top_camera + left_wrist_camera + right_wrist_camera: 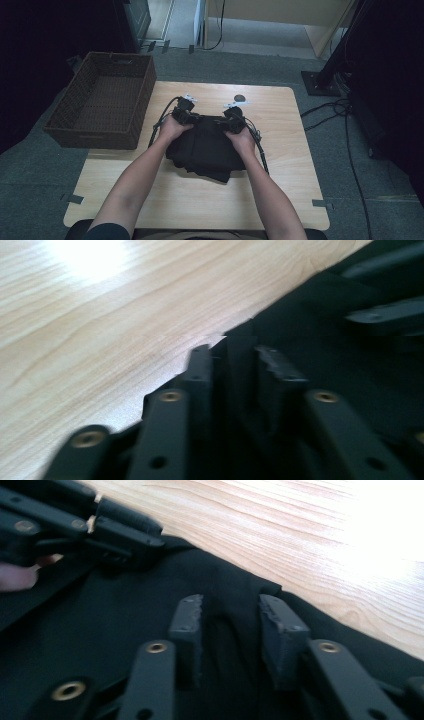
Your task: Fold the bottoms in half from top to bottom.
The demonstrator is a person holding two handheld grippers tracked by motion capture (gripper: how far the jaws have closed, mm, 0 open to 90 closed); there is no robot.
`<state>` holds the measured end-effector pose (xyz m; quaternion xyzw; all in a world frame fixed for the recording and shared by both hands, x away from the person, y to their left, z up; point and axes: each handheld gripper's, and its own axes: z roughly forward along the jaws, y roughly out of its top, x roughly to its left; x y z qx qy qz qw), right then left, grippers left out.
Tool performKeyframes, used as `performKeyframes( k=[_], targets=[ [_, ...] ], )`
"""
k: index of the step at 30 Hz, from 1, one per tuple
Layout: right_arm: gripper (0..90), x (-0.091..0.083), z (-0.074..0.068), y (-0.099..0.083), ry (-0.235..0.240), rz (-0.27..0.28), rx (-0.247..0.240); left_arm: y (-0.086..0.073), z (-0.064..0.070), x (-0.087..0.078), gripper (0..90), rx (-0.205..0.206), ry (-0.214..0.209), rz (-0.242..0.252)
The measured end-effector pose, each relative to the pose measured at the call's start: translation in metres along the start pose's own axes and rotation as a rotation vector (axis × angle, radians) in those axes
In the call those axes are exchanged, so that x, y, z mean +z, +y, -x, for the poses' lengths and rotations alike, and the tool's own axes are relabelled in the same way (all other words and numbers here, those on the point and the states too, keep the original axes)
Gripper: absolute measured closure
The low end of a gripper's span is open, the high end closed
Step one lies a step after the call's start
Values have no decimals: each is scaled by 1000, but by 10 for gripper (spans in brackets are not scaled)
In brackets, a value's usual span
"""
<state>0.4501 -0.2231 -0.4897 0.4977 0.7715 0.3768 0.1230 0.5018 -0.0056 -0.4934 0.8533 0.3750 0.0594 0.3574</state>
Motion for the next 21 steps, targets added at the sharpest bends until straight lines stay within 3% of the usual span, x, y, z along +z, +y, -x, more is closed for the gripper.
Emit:
performKeyframes(
  k=[4,9,14,18,21],
  targets=[
    [676,-18,-8,-10,9,36,1,-2,-4,-2,523,-1,11,-9],
    [674,-41,-22,-34,8,27,-55,-6,-6,-10,449,16,13,9],
    [658,-67,-42,-62,29,49,-66,-13,-10,-16,437,-13,6,24],
    [644,-65,-51,-82,4,32,-124,-20,-6,-17,437,-6,9,9],
    [647,-60,-45,-86,4,27,-95,-22,-6,-15,437,-7,11,-1]
  ],
)
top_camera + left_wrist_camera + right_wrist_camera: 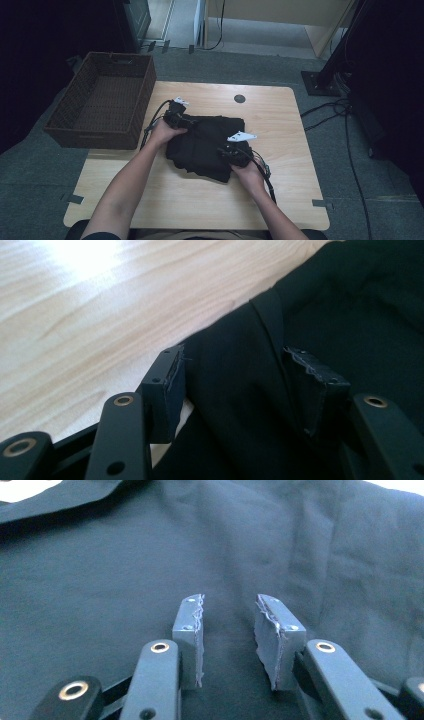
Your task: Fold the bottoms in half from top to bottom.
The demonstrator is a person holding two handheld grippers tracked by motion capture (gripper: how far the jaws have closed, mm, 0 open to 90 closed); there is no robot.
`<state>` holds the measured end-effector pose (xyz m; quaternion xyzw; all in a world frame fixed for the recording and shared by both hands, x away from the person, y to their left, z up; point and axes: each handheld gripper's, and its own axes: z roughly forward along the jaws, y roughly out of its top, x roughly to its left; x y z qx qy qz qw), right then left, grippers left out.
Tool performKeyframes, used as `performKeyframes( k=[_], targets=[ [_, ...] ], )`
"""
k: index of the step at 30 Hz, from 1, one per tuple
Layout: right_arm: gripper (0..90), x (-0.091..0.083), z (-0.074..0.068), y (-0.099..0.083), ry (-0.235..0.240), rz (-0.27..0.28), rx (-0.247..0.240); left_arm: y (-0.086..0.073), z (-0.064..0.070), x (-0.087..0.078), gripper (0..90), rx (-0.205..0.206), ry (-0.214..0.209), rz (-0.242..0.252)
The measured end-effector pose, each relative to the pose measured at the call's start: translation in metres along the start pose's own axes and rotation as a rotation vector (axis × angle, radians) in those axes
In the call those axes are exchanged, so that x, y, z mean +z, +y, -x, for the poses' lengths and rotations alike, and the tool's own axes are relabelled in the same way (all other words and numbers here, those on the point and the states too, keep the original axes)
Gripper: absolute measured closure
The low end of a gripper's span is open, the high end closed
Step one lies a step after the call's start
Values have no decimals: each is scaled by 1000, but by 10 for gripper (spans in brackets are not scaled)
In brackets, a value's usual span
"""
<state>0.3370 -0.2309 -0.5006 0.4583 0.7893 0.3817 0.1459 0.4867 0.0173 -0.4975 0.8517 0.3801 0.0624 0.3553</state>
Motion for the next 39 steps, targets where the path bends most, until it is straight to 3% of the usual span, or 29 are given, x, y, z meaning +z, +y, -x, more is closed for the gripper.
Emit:
performKeyframes(
  k=[4,7,10,13,16,19,23,27,34,39],
  targets=[
    [678,7,11,-3,-11,-1,19,-2,0,1,437,-1,-2,-8],
    [711,11,18,-2,-18,8,-2,-3,-2,1,437,-6,0,-4],
    [710,15,24,3,-44,7,-37,-3,-5,0,435,-11,6,0],
    [697,19,32,7,-39,17,-51,2,-7,-2,427,-6,15,3],
    [665,20,36,11,-35,10,-32,9,-9,-5,408,-6,14,20],
    [658,11,32,15,-51,32,-26,14,-14,-2,357,-23,-19,6],
    [642,-6,24,17,-31,66,16,17,-18,7,325,-32,-19,13],
    [630,-20,10,15,-8,86,27,15,-14,18,318,-10,-14,-17],
    [603,-21,-19,7,11,56,10,10,-11,17,329,6,-8,5],
    [581,-14,-33,-6,16,48,25,7,-4,17,343,64,-15,0]
  ],
)
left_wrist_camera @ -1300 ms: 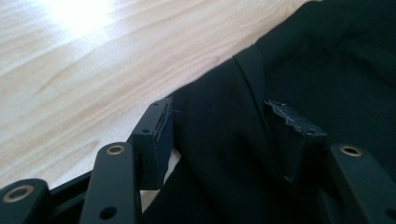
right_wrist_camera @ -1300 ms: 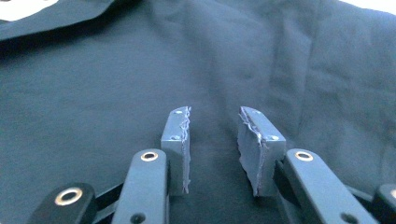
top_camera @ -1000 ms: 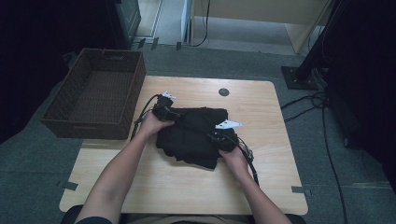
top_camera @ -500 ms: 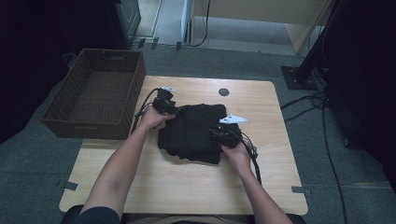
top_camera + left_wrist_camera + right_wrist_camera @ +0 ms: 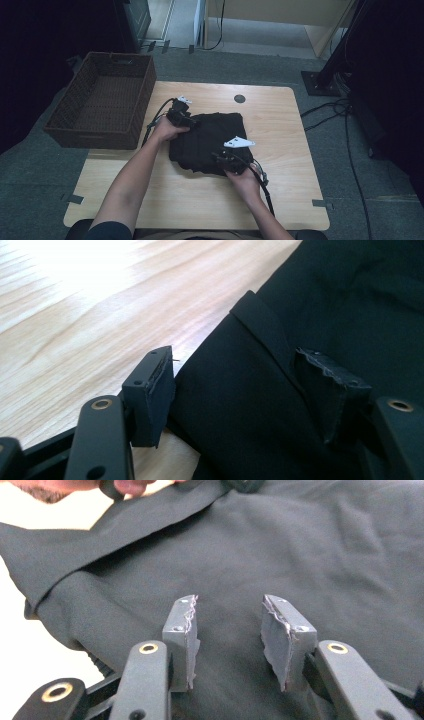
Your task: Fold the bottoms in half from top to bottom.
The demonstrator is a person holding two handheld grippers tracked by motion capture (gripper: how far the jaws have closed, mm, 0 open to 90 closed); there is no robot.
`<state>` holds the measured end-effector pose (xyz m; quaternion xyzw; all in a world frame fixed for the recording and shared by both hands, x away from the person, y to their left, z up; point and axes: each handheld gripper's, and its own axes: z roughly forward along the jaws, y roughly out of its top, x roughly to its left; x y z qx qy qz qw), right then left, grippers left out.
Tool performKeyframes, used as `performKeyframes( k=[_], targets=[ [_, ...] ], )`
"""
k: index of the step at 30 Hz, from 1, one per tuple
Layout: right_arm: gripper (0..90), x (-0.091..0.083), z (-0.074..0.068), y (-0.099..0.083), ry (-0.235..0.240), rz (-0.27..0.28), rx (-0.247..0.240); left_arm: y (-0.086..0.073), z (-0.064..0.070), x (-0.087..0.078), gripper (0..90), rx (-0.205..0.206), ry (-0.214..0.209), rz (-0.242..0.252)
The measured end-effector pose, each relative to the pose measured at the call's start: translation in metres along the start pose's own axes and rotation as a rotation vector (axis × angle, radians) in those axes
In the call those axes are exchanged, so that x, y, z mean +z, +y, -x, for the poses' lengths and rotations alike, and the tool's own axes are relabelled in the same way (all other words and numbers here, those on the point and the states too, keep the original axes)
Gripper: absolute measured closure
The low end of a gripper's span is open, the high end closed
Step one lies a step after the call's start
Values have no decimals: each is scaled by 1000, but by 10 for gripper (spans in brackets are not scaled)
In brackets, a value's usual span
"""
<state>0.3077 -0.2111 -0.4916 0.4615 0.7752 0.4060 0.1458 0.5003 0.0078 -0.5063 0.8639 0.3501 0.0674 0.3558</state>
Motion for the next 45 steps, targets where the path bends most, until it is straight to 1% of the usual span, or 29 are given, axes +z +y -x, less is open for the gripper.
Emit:
performKeyframes(
  k=[1,3,4,5,6,9,12,15,16,17,18,21,22,23,24,27,28,30,31,33,35,37,38,39,40,41,42,43,45],
  targets=[
    [581,2,-1,-3,2,-4,0,-1,1,0,348,7,3,5],
    [584,5,-2,-8,-6,11,-6,-2,3,1,352,14,11,14],
    [586,5,-3,-10,-6,14,-11,-2,1,1,350,9,11,14],
    [586,6,-2,-11,-9,21,-20,-1,0,1,345,-9,5,18],
    [586,6,-2,-11,-9,21,-16,-1,-2,1,339,-21,-1,20],
    [586,7,-3,-13,-15,27,-31,0,-1,2,318,-33,-7,17],
    [590,8,-3,-15,-24,40,-49,2,0,3,309,-16,0,11],
    [590,9,-3,-18,-23,58,-51,4,-1,6,297,-38,22,13],
    [590,9,-3,-18,-25,58,-53,5,-1,6,276,-37,31,7],
    [591,9,-3,-18,-25,60,-55,5,-1,7,272,-45,35,12],
    [590,9,-3,-18,-24,62,-56,6,0,7,265,-40,42,7],
    [594,10,-2,-19,-23,68,-57,6,2,7,272,-34,29,6],
    [597,10,-2,-19,-24,70,-58,5,3,7,303,-22,18,6],
    [599,11,-2,-19,-23,71,-59,5,5,6,344,-10,18,2],
    [601,11,-1,-19,-19,72,-55,4,7,6,357,-3,20,4],
    [604,12,0,-20,-11,79,-41,1,11,4,422,16,-1,6],
    [605,13,0,-20,-17,79,-43,-1,12,3,464,19,-12,7],
    [607,13,-2,-21,-26,83,-54,-3,16,0,537,46,-29,-5],
    [608,14,-2,-21,-29,87,-56,-4,17,0,576,56,-36,-1],
    [610,14,-2,-22,-25,87,-52,-4,18,-2,651,69,-51,-8],
    [610,14,-1,-22,-22,93,-56,-4,21,-3,745,91,-49,-14],
    [610,14,-1,-22,-19,93,-55,-4,24,-4,791,110,-32,-18],
    [609,13,-1,-21,-21,89,-52,-3,25,-6,800,108,-24,-25],
    [608,12,-1,-19,-22,83,-46,-1,25,-7,804,97,-17,-27],
    [617,8,-3,-16,-37,73,-50,0,24,-9,808,82,-16,-15],
    [631,3,-6,-14,-49,75,-49,1,23,-12,811,68,-17,-8],
    [636,-3,-8,-12,-53,88,-48,3,22,-14,812,62,-16,-12],
    [636,-7,-11,-11,-48,96,-44,4,21,-15,812,58,-9,-4],
    [631,-13,-15,-12,-36,81,-32,5,21,-17,813,53,-1,-5]
  ],
)
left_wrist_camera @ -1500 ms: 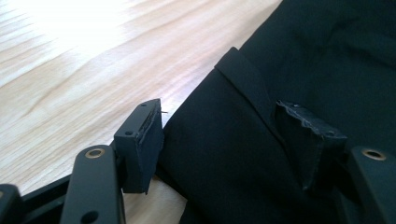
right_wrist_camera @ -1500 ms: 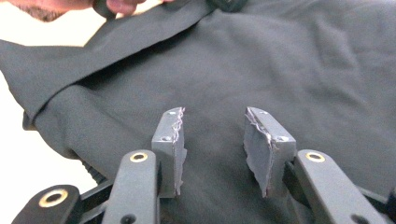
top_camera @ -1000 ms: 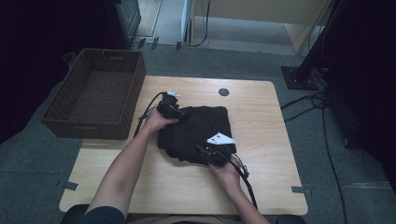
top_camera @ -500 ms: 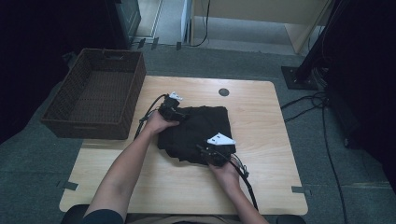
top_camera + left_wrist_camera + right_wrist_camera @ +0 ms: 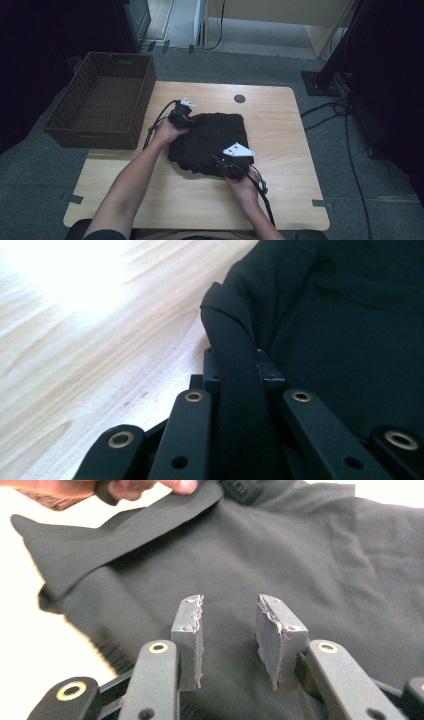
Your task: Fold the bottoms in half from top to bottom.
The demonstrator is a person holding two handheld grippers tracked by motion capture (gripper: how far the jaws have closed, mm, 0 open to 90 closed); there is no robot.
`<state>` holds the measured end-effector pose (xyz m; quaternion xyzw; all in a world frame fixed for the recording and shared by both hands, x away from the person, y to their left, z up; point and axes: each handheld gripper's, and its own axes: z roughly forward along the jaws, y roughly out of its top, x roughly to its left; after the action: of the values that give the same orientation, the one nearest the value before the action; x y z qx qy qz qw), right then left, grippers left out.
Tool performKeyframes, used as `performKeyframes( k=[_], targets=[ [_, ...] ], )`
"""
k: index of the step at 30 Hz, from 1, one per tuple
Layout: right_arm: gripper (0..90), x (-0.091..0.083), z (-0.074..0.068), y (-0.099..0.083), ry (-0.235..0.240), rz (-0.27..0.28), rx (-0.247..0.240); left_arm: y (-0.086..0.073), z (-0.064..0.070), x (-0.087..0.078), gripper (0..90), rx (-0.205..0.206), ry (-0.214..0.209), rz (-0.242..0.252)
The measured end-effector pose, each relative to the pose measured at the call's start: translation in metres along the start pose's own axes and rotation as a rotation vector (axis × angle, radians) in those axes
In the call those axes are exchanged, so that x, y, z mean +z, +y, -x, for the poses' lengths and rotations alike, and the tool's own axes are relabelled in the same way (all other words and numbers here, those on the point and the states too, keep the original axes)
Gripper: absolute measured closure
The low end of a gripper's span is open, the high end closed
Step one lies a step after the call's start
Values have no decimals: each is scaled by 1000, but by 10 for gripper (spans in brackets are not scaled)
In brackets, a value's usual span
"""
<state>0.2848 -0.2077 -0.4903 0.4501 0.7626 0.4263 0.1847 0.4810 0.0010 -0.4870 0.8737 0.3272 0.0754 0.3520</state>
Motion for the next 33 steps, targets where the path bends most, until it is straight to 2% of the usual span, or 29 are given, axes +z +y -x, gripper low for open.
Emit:
performKeyframes(
  k=[3,6,9,14,16,18,22,26,28,33],
  targets=[
    [624,1,-2,-7,24,-37,58,2,1,-2,813,-10,3,10],
    [631,9,-1,-13,9,-51,62,6,4,-8,814,-7,2,49],
    [635,20,1,-7,-12,-43,60,15,5,-19,815,-10,-3,102],
    [645,46,11,11,-58,-38,46,31,13,-41,819,46,-9,163],
    [646,57,16,19,-61,-38,67,33,19,-48,819,62,-20,179],
    [645,66,19,26,-74,-42,60,33,25,-54,820,83,-33,192],
    [645,80,23,35,-92,-35,64,23,37,-60,820,91,-59,224],
    [646,87,28,37,-102,-3,66,3,49,-57,820,101,-84,212],
    [647,88,29,37,-98,8,82,-8,51,-52,819,83,-97,202],
    [647,89,31,36,-89,22,76,-24,48,-42,813,21,-100,186]
  ],
)
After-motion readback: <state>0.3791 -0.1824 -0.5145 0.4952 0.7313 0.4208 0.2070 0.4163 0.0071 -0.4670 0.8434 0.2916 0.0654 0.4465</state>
